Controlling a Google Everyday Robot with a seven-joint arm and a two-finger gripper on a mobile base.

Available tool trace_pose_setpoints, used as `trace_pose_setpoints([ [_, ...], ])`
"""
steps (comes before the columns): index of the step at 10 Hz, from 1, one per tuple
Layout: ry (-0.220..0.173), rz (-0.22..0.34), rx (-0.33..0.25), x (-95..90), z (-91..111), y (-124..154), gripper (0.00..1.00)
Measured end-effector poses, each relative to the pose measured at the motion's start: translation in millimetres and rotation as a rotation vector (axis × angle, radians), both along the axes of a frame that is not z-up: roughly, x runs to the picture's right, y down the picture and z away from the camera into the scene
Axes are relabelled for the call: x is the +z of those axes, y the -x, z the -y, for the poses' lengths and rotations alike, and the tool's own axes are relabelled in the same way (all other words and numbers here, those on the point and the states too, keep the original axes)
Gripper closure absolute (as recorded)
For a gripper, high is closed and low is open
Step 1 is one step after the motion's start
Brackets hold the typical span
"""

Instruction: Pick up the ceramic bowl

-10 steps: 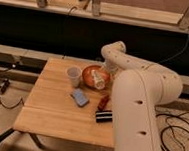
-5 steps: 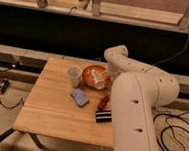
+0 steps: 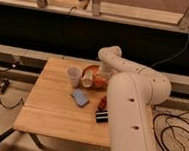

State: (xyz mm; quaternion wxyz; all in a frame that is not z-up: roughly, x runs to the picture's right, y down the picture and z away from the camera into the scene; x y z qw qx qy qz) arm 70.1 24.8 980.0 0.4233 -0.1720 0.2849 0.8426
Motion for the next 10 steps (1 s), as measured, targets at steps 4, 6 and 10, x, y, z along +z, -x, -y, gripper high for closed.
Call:
trace_pose_setpoints([
  [4, 0.031, 0.043, -0.013, 2.1, -6.8, 8.3, 0.80],
  [6, 0.028, 0.038, 0.002, 3.8, -3.2, 3.0, 0.97],
  [10, -0.085, -0.059, 0.149, -12.4, 44.7, -51.0, 1.00],
])
